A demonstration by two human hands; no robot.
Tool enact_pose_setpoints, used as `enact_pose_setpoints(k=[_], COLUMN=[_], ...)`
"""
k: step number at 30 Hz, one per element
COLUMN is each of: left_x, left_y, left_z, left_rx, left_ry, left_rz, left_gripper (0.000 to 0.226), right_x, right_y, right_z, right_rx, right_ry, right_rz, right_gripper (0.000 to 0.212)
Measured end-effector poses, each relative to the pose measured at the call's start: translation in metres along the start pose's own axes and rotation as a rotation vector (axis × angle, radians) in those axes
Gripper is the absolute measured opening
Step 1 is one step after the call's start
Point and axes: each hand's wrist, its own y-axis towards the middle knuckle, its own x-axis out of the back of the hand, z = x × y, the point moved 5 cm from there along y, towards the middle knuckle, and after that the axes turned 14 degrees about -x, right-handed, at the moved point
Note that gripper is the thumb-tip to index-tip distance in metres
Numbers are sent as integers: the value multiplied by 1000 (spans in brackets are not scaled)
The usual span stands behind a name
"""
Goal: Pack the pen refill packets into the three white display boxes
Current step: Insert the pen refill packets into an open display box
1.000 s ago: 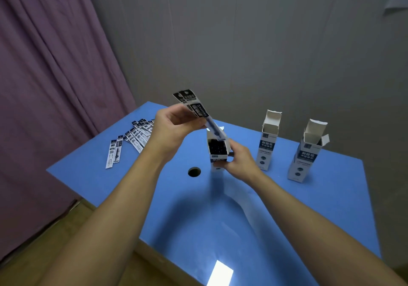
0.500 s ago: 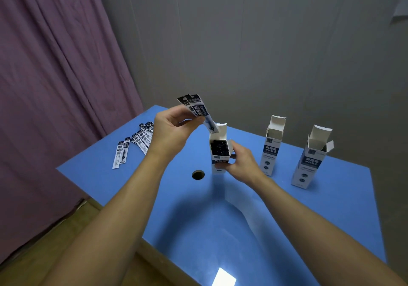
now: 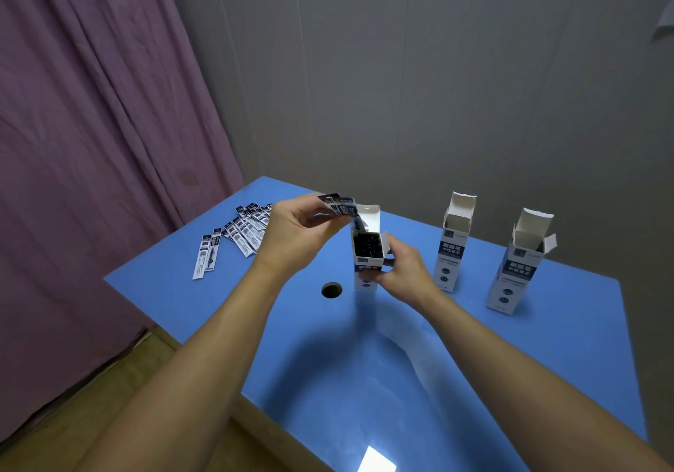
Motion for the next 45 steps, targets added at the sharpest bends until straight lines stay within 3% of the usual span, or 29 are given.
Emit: enact_pose_setpoints(k=[20, 23, 32, 35, 39, 45], left_x=[-2, -1, 1, 1, 8, 5], left_y=[-6, -4, -12, -10, -6, -9], left_z=[-1, 5, 34, 28, 26, 34], left_rx=[13, 24, 171, 131, 116, 106], left_ry=[32, 91, 517, 434, 339, 507], left_rz=[30, 29, 257, 268, 106, 242], left_gripper=[21, 14, 18, 22, 5, 7], right_x=[-3, -5, -13, -14, -17, -23], right_y=[-4, -4, -5, -6, -6, -9], right_z=[-3, 0, 13, 10, 10, 15], right_rx=[-13, -2, 20, 11, -6, -11], right_ry=[-30, -40, -57, -62, -63, -53], right_rz=[19, 14, 52, 60, 68, 73], right_gripper=[42, 41, 41, 41, 42, 40])
